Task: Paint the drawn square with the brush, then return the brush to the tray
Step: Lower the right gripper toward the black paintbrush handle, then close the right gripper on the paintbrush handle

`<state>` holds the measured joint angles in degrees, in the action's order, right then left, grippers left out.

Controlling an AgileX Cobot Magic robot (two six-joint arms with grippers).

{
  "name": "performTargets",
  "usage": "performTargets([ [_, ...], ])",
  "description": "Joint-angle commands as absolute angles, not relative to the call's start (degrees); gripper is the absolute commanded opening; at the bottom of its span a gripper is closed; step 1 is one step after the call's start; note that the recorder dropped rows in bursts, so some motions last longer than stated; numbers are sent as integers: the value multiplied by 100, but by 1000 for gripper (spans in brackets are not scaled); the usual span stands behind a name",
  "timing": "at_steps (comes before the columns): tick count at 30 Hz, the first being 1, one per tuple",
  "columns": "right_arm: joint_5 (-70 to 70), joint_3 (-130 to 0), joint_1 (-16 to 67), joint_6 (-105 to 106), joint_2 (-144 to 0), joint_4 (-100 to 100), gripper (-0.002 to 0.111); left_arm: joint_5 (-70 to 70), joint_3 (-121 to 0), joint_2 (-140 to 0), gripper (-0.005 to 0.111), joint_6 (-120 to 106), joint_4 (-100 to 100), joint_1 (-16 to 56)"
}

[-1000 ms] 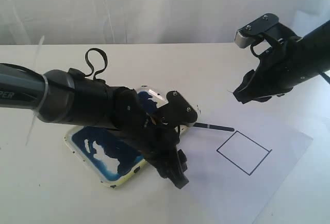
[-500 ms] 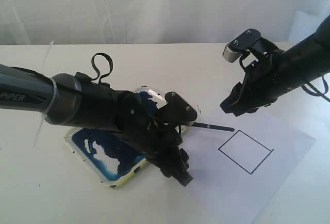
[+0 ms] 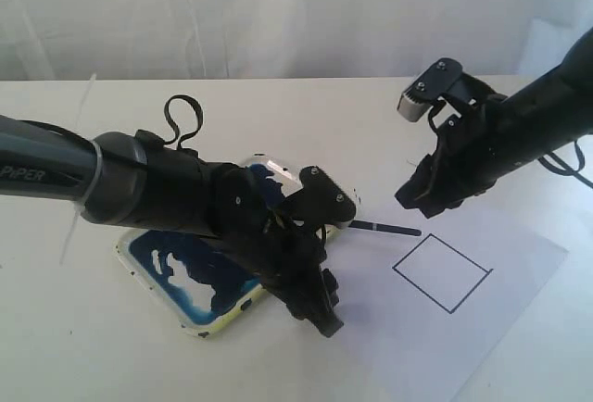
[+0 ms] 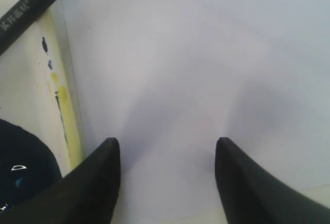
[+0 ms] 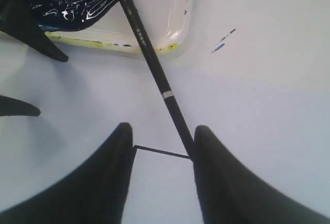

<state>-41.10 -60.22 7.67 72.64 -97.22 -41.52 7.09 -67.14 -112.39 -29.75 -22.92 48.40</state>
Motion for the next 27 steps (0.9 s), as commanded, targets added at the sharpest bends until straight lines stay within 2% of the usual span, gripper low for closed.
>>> performTargets([
  [1,-4116,-6061,882,7749,-9897,-4196,38,982,-6676,-11342,59,-3020,-2306,4866],
  [9,-3831,-6061,1005,8238,-10143,-4196,38,994,-6676,-11342,59,-3020,-2306,4866],
  [16,-3677,-6086,1029,8646,-10460,-4563,57,1005,-6676,-11342,59,-3020,-2306,4866],
  [27,-4825,-7293,1029,7521,-11123,-4156,57,1005,-6676,-11342,59,-3020,-2306,4866],
])
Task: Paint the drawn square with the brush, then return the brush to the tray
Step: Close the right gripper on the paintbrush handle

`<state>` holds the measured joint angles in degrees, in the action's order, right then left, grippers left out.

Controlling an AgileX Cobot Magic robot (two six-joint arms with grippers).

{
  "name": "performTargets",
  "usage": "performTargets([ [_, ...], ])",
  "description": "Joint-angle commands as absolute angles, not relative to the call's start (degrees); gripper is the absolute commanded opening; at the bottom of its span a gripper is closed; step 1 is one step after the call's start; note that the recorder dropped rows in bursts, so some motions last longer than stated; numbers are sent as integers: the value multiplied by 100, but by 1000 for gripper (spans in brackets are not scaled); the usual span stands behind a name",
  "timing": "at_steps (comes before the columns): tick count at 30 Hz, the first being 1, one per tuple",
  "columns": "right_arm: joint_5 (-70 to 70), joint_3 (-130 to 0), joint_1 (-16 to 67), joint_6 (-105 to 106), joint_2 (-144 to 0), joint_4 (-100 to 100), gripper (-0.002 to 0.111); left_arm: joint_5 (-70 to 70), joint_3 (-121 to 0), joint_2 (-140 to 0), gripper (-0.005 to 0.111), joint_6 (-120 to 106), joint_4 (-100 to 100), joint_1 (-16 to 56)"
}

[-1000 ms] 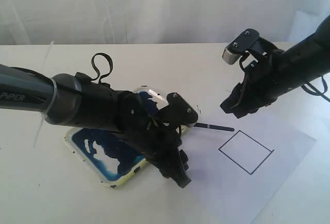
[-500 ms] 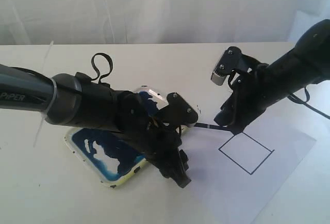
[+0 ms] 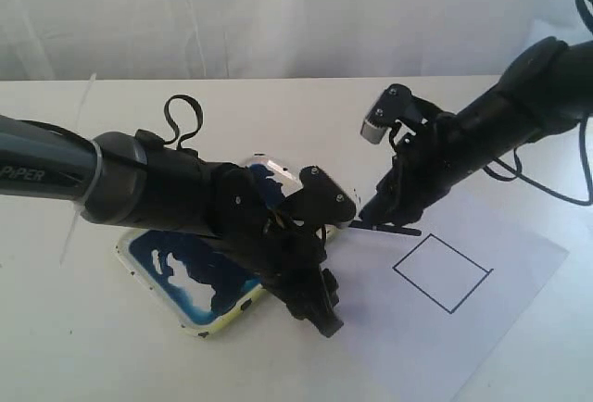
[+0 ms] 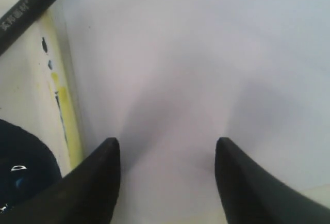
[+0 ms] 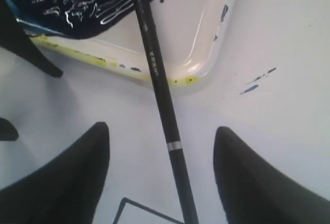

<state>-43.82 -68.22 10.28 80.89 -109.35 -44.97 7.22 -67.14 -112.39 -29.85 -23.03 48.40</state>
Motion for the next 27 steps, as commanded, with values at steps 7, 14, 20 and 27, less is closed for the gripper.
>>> performTargets([
  [7,-4929,-7602,1029,7510,-11408,-3651,56,1005,-6676,-11342,59,-3020,-2306,4866],
  [14,-4969,-7602,1029,8555,-11753,-4317,51,1005,-6676,-11342,59,-3020,-2306,4866],
  [20,-4949,-7602,1043,8847,-11923,-4835,51,1005,-6676,-11342,59,-3020,-2306,4866],
  [27,-4813,-7591,1095,8865,-12038,-4815,51,1005,-6676,-11342,59,-3020,-2306,4866],
])
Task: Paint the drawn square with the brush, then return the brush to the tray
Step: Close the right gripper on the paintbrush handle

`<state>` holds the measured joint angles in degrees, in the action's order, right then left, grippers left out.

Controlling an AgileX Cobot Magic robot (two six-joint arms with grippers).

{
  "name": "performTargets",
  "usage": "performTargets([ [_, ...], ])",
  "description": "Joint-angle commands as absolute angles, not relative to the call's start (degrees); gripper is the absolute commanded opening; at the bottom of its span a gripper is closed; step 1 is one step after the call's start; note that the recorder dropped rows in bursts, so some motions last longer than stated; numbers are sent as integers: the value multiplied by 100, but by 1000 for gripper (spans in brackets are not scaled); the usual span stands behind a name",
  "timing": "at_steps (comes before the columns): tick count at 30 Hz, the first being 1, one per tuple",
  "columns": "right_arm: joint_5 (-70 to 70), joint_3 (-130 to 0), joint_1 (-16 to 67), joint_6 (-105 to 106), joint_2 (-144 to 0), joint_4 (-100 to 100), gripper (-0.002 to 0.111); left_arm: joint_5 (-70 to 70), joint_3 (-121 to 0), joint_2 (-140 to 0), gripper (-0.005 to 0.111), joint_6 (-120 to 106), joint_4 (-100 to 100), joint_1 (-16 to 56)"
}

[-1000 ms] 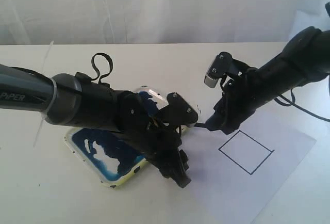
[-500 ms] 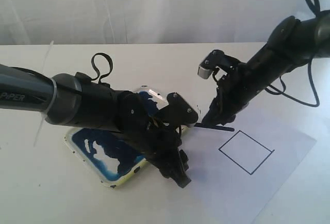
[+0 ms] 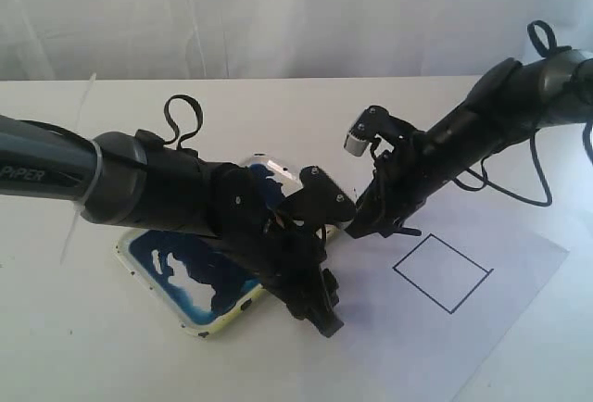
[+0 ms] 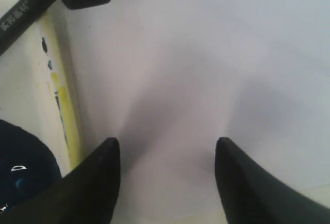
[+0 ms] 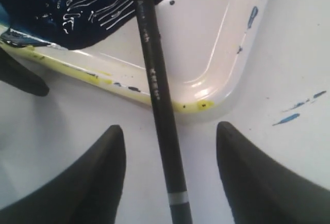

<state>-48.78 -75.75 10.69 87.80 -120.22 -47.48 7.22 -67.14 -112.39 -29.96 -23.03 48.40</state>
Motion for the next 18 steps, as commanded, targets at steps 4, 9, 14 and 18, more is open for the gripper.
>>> performTargets([
  [4,-4763,-7591,1095,8865,-12047,-4799,51,1005,-6676,-11342,59,-3020,-2306,4866],
  [9,-4611,-7591,1095,8865,-12062,-4596,51,1005,-6676,-11342,59,-3020,-2306,4866],
  [14,-4568,-7591,1138,8865,-12066,-4483,49,1005,-6676,-11342,59,-3020,-2306,4866],
  [18,-4450,-7591,1302,8848,-12066,-4431,48,1005,-6676,-11342,59,-3020,-2306,4866],
])
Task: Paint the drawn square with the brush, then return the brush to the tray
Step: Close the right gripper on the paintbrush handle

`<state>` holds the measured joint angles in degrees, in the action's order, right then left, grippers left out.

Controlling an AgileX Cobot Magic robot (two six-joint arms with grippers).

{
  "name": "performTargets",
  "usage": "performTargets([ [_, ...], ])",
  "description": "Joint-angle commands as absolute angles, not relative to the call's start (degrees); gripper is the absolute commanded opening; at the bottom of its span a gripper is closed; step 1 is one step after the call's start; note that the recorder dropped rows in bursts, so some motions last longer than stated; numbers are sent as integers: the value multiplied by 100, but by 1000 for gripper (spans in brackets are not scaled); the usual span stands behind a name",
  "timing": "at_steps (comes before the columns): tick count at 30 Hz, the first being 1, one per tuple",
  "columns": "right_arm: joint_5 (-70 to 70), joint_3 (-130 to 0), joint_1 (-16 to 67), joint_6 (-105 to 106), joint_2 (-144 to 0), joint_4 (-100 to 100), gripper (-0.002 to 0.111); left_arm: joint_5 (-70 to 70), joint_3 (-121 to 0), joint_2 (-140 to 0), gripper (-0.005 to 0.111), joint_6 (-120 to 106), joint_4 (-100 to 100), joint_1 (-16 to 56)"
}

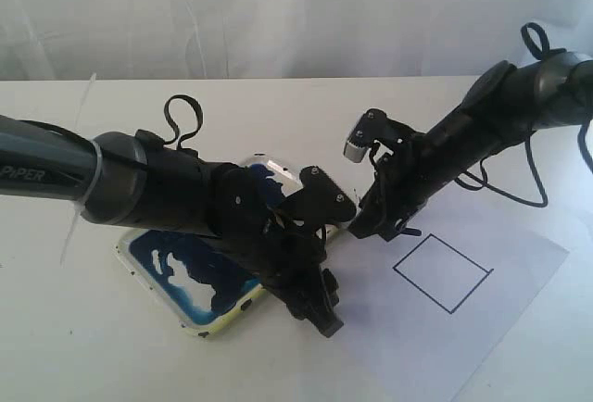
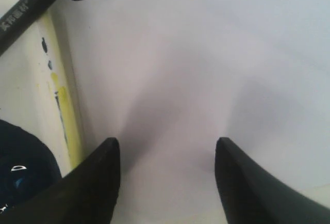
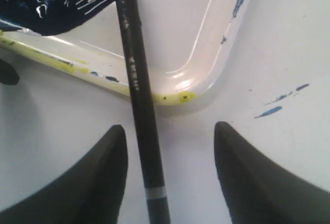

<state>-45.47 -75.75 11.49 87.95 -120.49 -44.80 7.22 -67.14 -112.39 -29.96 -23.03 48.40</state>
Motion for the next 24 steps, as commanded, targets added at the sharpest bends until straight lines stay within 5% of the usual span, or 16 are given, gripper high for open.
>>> performTargets([
  [1,-4422,-7591,1334,8848,-12066,-4418,48,1005,-6676,-11342,59,-3020,-2306,4866],
  [12,-4213,-7591,1443,8351,-12066,-3760,48,1005,-6676,-11342,59,-3020,-2306,4866],
  [24,-4189,-7591,1443,8351,-12066,-3760,31,1005,-6676,-11342,59,-3020,-2306,4866],
])
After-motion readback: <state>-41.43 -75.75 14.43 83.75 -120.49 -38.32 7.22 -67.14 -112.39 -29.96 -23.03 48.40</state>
